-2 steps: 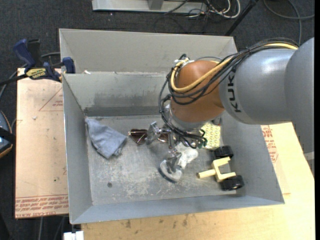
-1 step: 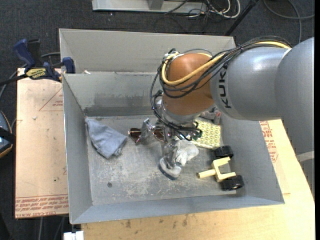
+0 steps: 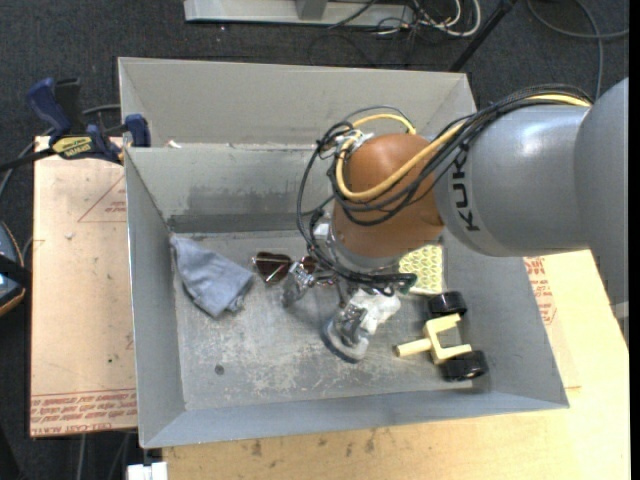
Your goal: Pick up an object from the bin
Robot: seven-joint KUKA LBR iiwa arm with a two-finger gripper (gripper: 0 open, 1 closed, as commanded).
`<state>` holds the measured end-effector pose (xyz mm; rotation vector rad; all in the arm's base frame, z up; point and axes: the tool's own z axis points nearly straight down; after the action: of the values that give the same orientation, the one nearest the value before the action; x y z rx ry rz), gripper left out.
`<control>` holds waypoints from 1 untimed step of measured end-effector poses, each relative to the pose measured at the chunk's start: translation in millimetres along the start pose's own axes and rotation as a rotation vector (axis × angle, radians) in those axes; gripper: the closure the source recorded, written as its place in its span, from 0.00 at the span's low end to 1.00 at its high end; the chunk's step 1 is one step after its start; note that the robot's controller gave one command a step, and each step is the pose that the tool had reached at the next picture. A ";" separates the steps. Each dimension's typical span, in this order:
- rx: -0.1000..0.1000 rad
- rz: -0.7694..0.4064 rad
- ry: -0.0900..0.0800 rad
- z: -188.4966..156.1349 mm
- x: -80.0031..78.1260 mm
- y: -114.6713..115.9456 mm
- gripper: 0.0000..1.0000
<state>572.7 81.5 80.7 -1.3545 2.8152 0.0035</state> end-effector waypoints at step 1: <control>-0.002 -0.117 0.014 -0.5 -1.9 19.8 0.00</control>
Offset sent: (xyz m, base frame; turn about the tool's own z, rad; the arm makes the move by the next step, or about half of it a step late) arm 0.0538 -0.0032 -0.0107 0.0929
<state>558.4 95.3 81.2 -1.5241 2.7431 -0.0044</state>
